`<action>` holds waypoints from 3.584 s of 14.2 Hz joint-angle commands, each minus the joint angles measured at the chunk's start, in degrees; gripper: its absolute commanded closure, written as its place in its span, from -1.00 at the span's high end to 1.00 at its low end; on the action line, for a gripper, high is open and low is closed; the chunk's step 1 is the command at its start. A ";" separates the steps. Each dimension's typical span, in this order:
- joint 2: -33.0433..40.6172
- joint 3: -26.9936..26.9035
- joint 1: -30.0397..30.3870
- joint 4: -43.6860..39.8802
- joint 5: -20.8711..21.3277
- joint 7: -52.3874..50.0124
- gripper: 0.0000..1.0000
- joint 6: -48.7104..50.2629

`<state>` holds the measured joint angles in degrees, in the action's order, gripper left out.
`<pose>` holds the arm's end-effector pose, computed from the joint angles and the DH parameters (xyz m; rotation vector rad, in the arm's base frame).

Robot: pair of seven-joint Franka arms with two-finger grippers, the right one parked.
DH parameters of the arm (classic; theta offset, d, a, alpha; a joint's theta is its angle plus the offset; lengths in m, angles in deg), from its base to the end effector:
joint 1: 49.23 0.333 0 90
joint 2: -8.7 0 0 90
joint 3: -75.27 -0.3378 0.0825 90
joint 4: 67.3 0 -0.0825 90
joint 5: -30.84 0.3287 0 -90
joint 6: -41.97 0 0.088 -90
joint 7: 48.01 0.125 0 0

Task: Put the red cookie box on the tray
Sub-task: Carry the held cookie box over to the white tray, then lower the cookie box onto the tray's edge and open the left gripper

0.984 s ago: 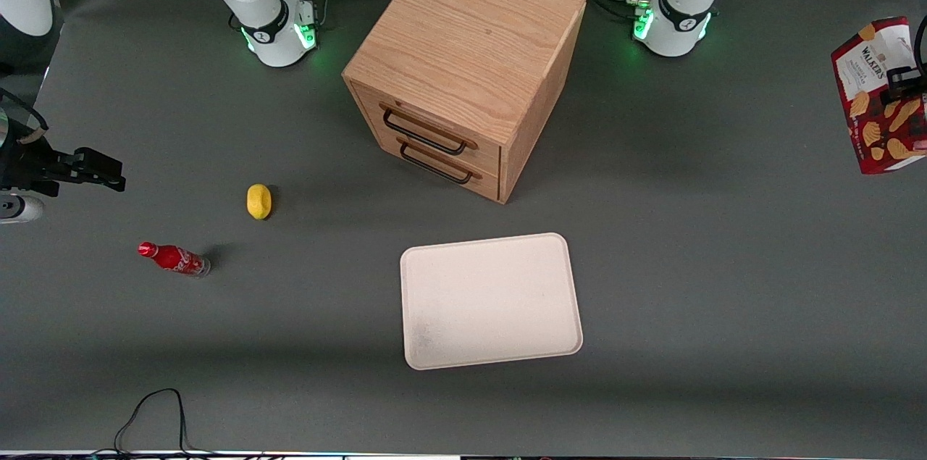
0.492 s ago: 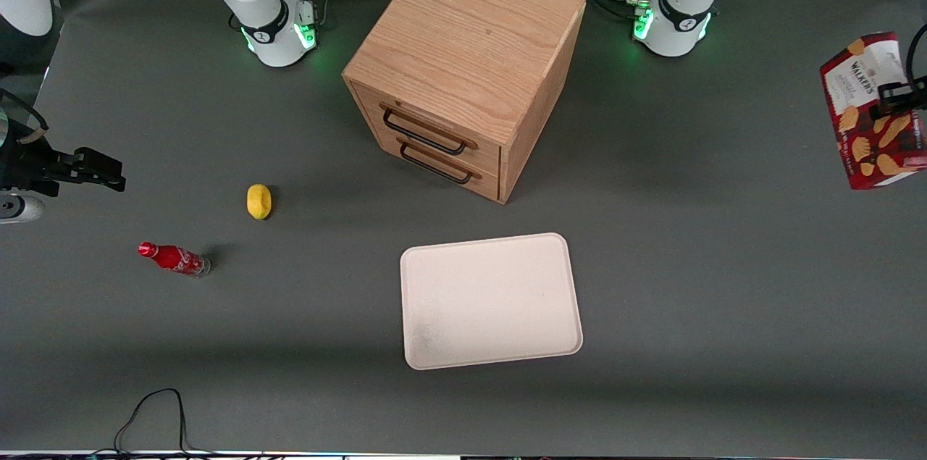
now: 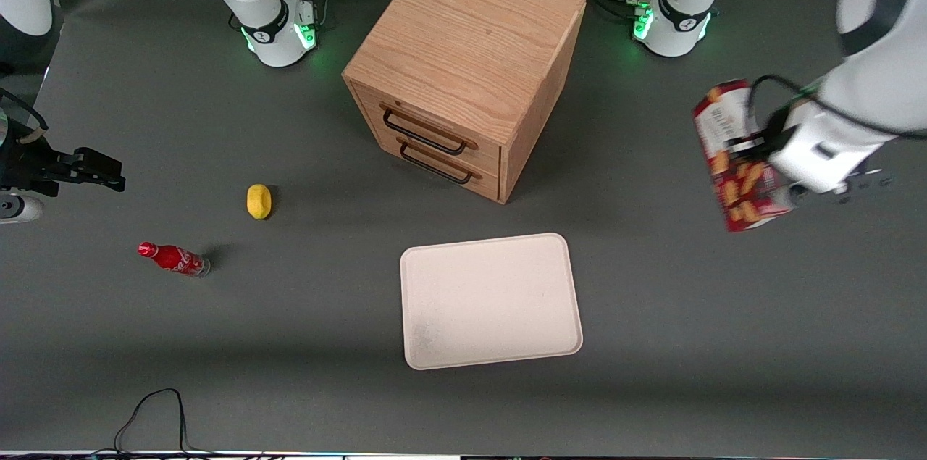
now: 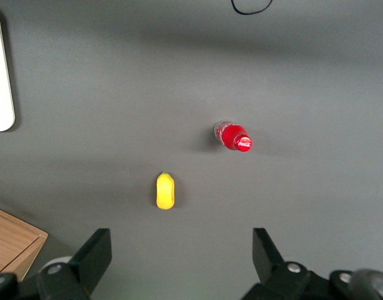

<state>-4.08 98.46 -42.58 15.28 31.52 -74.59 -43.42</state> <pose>0.5358 -0.1311 0.5659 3.1044 0.2761 -0.2703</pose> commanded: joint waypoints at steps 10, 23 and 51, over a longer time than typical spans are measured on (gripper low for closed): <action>-33.43 -3.49 -18.77 -21.76 7.91 -12.72 -1.00 -21.12; -41.44 -4.38 -20.45 -20.97 11.18 -12.89 -1.00 -29.48; -33.39 -5.17 -18.52 -12.99 11.44 -12.54 1.00 -27.13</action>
<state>-44.05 93.72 -61.88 -3.19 42.27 -87.19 -73.76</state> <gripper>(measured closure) 0.000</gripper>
